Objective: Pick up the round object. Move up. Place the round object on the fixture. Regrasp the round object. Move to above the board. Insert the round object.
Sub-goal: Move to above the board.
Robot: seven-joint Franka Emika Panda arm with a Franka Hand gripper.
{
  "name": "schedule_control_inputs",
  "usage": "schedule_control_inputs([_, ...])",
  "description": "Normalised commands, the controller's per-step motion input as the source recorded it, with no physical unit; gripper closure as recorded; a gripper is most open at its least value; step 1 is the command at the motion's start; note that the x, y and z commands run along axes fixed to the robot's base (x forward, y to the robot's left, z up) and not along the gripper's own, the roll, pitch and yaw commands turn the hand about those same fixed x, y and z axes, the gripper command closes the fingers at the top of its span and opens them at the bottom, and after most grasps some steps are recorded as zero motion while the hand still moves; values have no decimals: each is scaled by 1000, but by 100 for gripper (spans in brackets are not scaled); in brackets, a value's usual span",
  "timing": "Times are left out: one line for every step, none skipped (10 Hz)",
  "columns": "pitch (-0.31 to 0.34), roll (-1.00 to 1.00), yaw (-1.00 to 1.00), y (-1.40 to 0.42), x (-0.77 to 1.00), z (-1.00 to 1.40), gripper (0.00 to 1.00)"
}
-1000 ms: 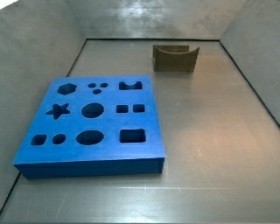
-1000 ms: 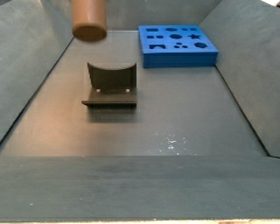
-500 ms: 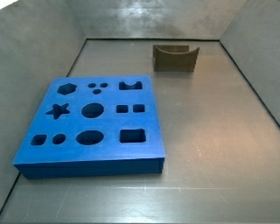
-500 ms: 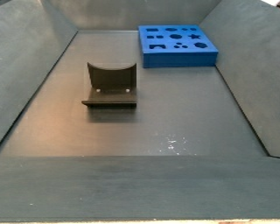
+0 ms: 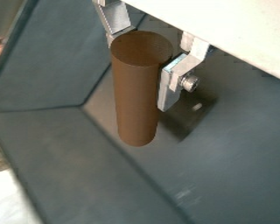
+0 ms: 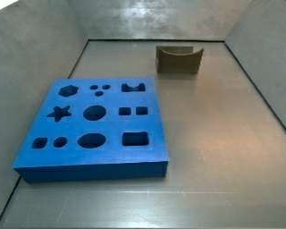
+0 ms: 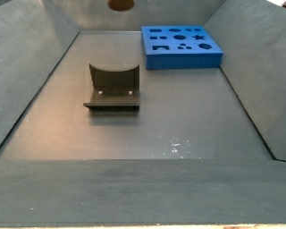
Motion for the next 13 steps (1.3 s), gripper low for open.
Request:
schedule_control_inputs([-15, -1000, -106, -1000, -369, -310, 100])
schedule_control_inputs([-15, -1000, -103, -1000, -374, -309, 100])
schedule_control_inputs([-13, -1000, -97, -1000, -381, -307, 100])
schedule_control_inputs([-10, -1000, -87, -1000, -392, -304, 100])
schedule_control_inputs([-13, -1000, -84, -1000, -399, -300, 100])
schedule_control_inputs([-11, -1000, -74, -1000, -408, -300, 100])
schedule_control_inputs([-16, -1000, -67, -1000, -431, -294, 100])
schedule_control_inputs([-19, -1000, -62, -1000, -441, -289, 100])
schedule_control_inputs([-24, -1000, -53, -735, -349, -206, 100])
schedule_control_inputs([-30, -1000, -46, -403, -224, -108, 100])
schedule_control_inputs([-31, -1000, -42, -212, -154, -50, 100])
schedule_control_inputs([-40, -1000, -44, -105, -117, -19, 100])
schedule_control_inputs([-56, -1000, -33, -50, -97, -8, 100])
